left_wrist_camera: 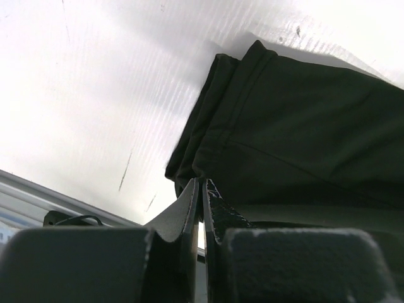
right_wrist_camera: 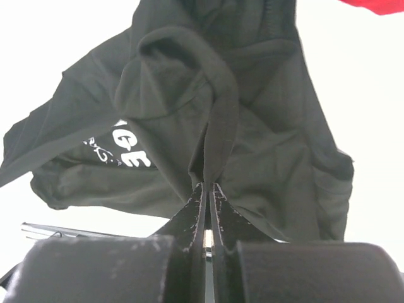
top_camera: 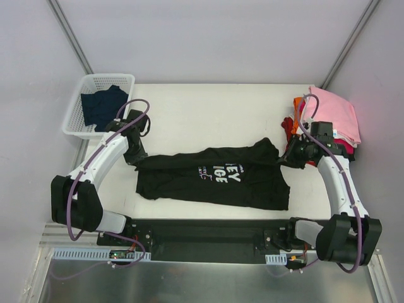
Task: Fold and stack the t-shirts
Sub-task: Fold the other side of the tshirt into a rectangle
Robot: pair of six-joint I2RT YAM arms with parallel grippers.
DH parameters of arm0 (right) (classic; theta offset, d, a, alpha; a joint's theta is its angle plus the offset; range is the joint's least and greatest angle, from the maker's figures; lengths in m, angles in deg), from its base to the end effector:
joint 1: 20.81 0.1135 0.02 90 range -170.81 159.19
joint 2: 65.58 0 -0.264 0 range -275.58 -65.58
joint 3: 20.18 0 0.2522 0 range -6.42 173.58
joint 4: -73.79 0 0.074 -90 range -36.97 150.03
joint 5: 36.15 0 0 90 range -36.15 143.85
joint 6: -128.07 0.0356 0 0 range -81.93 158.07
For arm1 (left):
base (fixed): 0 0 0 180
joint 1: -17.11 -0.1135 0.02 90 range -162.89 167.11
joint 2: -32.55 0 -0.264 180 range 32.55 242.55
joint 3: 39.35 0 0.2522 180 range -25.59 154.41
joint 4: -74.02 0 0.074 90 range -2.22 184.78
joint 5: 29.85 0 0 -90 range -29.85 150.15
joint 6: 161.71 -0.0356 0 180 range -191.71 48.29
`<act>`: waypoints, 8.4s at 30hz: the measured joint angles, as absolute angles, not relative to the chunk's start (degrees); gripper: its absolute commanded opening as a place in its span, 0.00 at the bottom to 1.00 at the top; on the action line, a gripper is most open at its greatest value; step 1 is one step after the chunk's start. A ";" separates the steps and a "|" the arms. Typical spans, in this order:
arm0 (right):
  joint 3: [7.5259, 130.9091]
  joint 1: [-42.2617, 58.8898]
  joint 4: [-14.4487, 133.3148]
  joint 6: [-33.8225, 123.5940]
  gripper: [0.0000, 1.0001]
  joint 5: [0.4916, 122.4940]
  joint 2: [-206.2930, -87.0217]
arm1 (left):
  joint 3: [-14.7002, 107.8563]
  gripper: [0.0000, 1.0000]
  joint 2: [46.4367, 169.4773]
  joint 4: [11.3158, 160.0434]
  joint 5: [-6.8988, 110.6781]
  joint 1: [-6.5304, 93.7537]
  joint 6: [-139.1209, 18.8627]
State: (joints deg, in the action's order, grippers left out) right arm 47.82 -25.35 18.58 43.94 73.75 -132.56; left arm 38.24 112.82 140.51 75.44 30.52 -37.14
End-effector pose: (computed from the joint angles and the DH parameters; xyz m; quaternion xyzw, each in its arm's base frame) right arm 0.2320 -0.0063 0.2738 0.0321 0.9382 0.1679 0.3009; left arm 0.2608 -0.0525 0.2607 -0.2026 0.9538 0.0467 0.2169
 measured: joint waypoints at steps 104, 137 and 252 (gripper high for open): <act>33.42 -29.96 10.93 51.09 0.96 65.69 -116.34 | 26.96 0.99 109.39 137.32 74.13 30.50 -37.80; 48.32 -18.79 24.33 55.55 0.82 71.17 -143.44 | 34.37 0.99 113.41 137.61 70.76 36.99 -34.32; 45.18 -0.63 2.82 63.28 0.01 53.60 -122.79 | 29.63 0.99 109.35 137.80 70.98 39.85 -31.02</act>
